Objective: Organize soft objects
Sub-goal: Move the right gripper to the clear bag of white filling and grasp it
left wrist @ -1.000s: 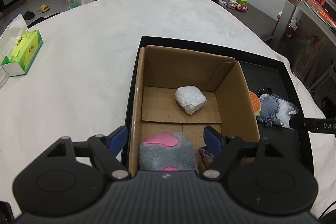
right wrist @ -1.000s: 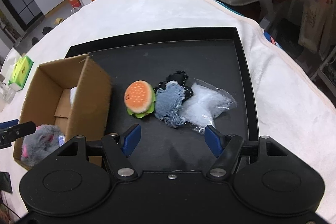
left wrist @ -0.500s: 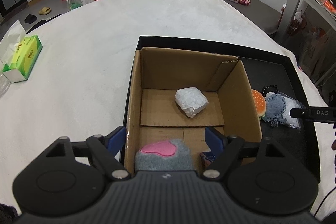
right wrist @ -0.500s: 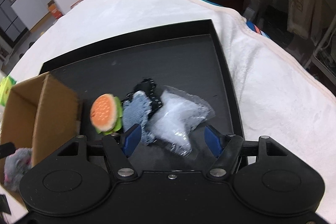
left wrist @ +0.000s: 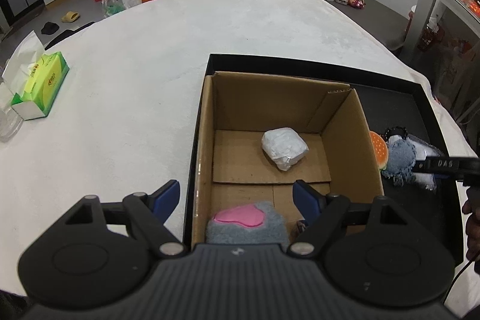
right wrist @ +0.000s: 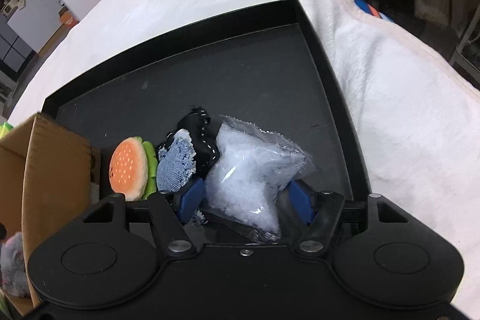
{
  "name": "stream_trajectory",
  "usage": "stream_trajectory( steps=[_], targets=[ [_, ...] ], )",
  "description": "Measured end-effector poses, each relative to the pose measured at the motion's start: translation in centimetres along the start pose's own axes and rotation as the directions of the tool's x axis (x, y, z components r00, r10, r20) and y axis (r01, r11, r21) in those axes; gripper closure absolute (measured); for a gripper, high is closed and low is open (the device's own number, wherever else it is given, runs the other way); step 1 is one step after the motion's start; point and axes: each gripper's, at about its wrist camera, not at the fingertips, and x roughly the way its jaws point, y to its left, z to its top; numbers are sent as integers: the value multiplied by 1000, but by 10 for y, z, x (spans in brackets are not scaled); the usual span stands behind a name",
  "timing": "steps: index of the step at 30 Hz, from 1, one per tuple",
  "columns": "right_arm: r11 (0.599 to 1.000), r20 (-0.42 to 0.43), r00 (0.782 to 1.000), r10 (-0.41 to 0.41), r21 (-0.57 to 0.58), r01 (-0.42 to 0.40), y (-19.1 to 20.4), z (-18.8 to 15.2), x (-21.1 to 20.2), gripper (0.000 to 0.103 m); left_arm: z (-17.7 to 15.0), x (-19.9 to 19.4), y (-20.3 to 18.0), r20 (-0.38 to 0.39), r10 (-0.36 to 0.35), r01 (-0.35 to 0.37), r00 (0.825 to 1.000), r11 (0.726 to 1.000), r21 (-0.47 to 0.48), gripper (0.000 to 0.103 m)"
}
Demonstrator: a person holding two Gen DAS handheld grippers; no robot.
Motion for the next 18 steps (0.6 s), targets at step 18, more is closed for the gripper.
stream_trajectory(
  steps=[18],
  targets=[
    [998,17,999,-40,-42,40,10,3,-54,73,-9,-7,21,21,-43,44,999,997,-68,22]
  ],
)
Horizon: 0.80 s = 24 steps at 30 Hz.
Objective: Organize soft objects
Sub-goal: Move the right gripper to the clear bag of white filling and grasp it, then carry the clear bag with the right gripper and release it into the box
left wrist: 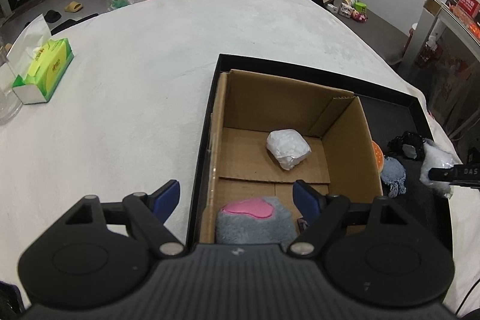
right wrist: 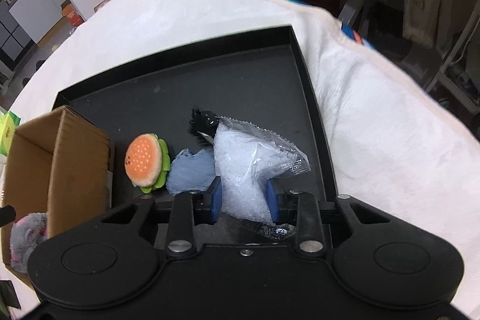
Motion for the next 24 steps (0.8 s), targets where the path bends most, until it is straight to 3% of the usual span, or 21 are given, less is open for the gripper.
stream_trajectory(
  steps=[24],
  targets=[
    [985,38,999,22,-174,-15,68,25,-33,74,-6,2,25,-2,-69,69,998,994,-81,22]
  ],
)
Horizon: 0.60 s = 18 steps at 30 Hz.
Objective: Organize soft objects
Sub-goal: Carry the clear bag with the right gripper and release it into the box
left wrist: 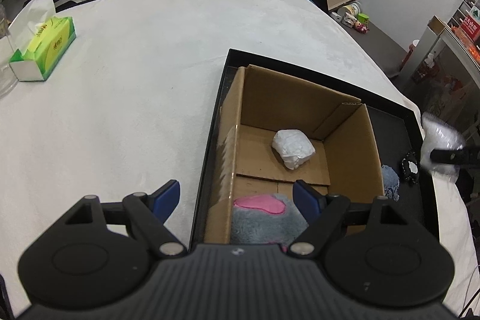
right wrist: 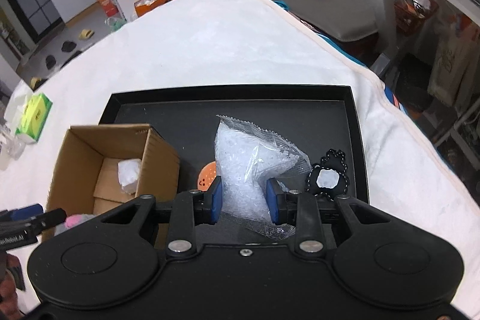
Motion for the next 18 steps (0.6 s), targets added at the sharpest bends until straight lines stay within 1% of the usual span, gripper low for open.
stream_trajectory(
  steps=[4,6,9,14,18],
  targets=[
    [999,-51,998,-35,4,36,-4,-9,11,74,-1,0,1,7,-10,10,1000,1000,1,22],
    [998,-74,996,-56,-21,54,-3,-14,14,74,-2,2,3,3,-11,11,1000,1000,-9,22],
    [996,-82,995,-64,-73,58,3,-18,12,74,-3,4,4,1,-16,16,1000,1000,-21,22],
    [981,-90,995,-51,-191,33,20,-18,8,74,-4,6,5,0,-19,19,1000,1000,-23,22],
    [972,-91,996,-25,-234,3,34,-18,5,73,-5,7,6,-3,-20,20,1000,999,-29,22]
  ],
)
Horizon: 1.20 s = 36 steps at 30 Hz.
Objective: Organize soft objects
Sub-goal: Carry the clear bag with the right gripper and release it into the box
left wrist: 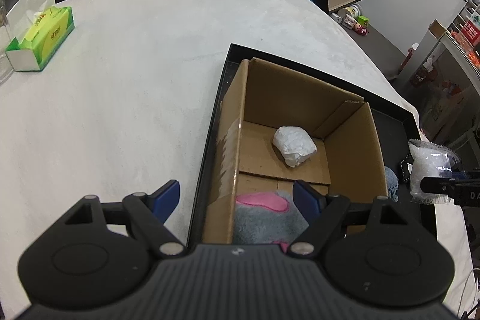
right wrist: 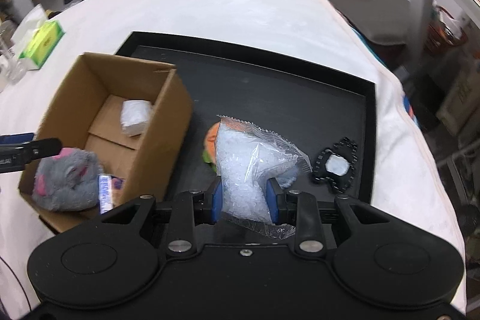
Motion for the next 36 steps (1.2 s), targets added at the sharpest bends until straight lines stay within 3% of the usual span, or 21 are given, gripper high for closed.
stream_trajectory(
  steps=[12,16,21,32,36],
  targets=[
    [997,52,997,51,-66,-48,31,25,-17,73,-4,-6,8,30,-11,12,999,1000,-15,23],
    [993,68,995,74,-95,-67,45,34,-19,73,-7,-8,12,34,-26,27,999,999,-17,28],
    [988,70,991,112,-116,-104,64,41,-16,73,-13,-8,19,13,-45,45,999,998,-32,48],
    [974,58,984,171,-158,-160,102,50,-4,73,-16,-8,25,4,-101,101,995,994,-49,79],
    [972,53,982,179,-166,-168,113,50,0,73,-17,-7,23,9,-96,96,995,994,-53,79]
  ],
)
